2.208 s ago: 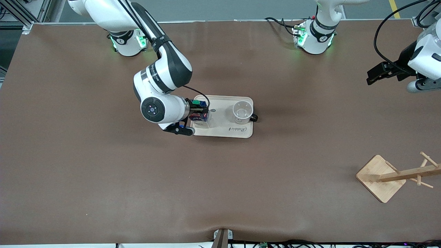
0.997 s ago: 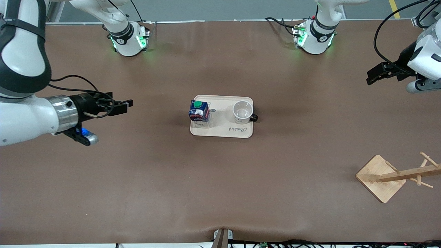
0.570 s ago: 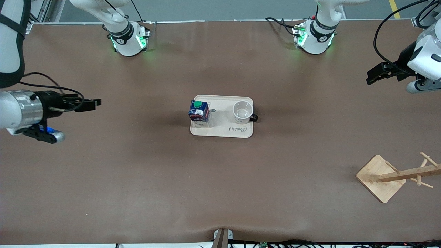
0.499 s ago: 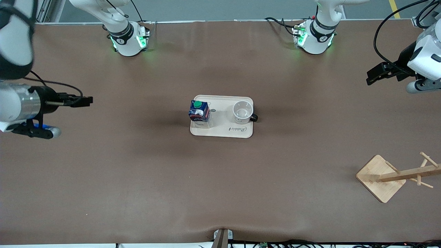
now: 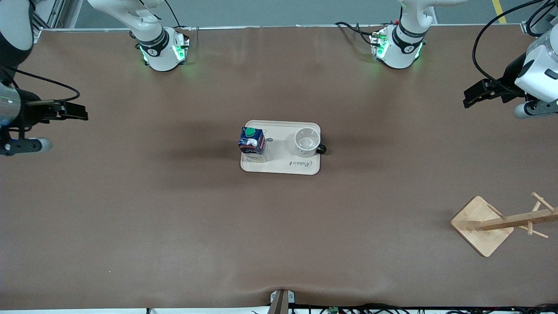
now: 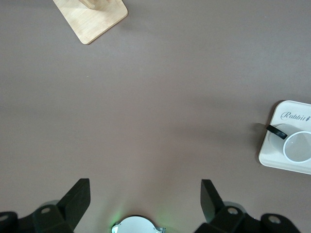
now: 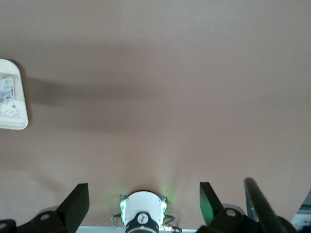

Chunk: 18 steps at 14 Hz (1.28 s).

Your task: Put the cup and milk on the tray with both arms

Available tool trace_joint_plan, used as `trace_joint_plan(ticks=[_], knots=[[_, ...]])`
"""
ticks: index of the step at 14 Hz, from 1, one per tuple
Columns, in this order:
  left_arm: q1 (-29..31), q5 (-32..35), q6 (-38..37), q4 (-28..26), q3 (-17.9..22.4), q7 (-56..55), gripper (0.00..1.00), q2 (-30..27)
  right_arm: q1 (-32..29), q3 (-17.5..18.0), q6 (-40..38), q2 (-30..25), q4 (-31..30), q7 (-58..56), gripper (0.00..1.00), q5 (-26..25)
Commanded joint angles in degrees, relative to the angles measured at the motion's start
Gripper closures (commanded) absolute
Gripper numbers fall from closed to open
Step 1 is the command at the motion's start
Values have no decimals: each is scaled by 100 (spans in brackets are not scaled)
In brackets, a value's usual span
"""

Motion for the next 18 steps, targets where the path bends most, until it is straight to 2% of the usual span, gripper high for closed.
trace_joint_plan(ticks=[1,3,5,7,11,13,18], knots=[[28,3,21,-45,-30,-34,0,-48,-106,65,596,-967,-1398,-81,0,-46],[28,3,21,-45,-30,-34,0,-48,-106,65,587,-1038,-1311,-81,0,-55],[20,-6,21,-28,-30,-43,0,-48,-132,65,369,-916,-497,-63,0,-55],[20,-15,13,-2,-39,-8,0,-48,-36,92,95,-845,-12,-46,0,-161],[28,-24,-5,60,-22,80,0,-56,-412,65,95,-827,-71,-351,0,207],[28,-15,-14,69,-13,98,0,-48,-536,65,139,-827,-71,-852,0,243],[28,-15,-14,192,-13,98,0,-13,-519,83,130,-827,-88,-881,0,235]])
